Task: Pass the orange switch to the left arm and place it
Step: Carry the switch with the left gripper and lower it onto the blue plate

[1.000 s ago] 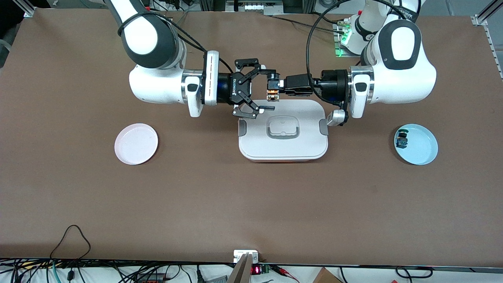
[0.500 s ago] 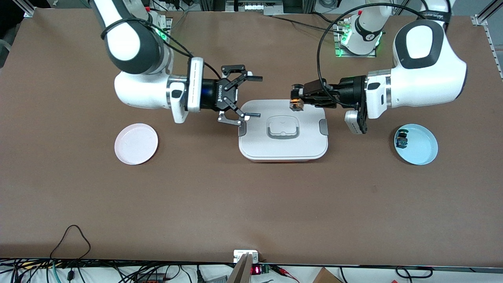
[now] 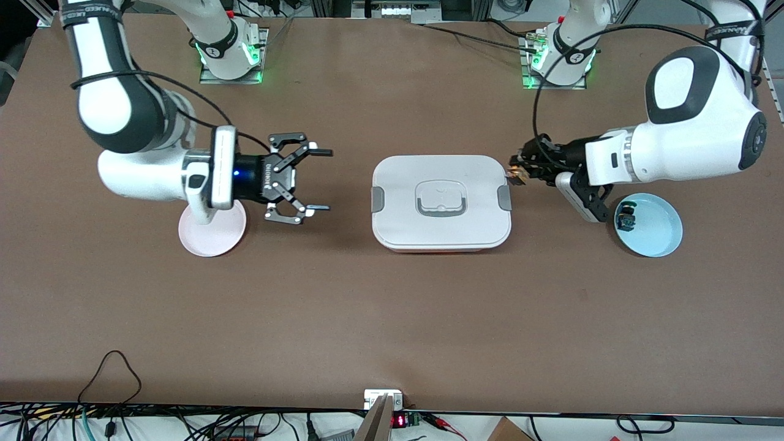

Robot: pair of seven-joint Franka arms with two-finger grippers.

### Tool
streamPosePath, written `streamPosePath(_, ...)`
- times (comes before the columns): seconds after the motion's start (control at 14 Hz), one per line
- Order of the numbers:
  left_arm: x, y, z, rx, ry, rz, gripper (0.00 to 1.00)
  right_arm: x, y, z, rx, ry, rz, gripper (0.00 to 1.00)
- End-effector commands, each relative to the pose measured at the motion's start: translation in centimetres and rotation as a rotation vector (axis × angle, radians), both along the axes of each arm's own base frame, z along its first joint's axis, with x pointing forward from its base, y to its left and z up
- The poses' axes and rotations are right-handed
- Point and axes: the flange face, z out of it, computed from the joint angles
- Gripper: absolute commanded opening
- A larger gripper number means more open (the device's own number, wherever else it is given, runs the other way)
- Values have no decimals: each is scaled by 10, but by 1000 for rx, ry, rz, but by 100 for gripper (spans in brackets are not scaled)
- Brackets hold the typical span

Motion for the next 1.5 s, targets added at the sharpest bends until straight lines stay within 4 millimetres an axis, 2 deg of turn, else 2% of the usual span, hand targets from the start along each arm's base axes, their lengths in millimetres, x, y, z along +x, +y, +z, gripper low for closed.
streamPosePath(0.0, 6, 27, -19, 132, -67, -195, 16, -9, -25, -1, -114, 181, 51, 100)
streamPosePath(0.14, 13, 62, -39, 258, -107, -361, 15, -7, -46, 0, -208, 302, 19, 100)
streamPosePath(0.36, 22, 129, -67, 376, -114, -545, 14, -10, -56, 0, -362, 527, -38, 100)
streamPosePath(0.57, 33, 197, -102, 433, -146, -700, 15, -10, -63, -8, -488, 765, -155, 100)
streamPosePath(0.71, 38, 236, -123, 429, -191, -794, 15, -10, -67, -9, -574, 988, -268, 100)
streamPosePath(0.86, 38, 274, -152, 408, -237, -848, 15, -11, -74, -10, -702, 1114, -381, 100)
streamPosePath(1.0, 34, 295, -173, 419, -287, -950, 15, -13, -90, -19, -900, 1174, -525, 100)
streamPosePath(1.07, 28, 312, -185, 418, -297, -966, 15, -14, -102, -22, -989, 1166, -582, 100)
streamPosePath(1.14, 24, 319, -195, 407, -306, -983, 15, -16, -110, -23, -1091, 1139, -626, 100)
streamPosePath(1.29, 21, 320, -210, 362, -343, -1101, 15, -16, -133, -20, -1294, 1058, -717, 100)
streamPosePath(1.43, 14, 332, -228, 323, -341, -1114, 17, -15, -154, 1, -1418, 1027, -796, 100)
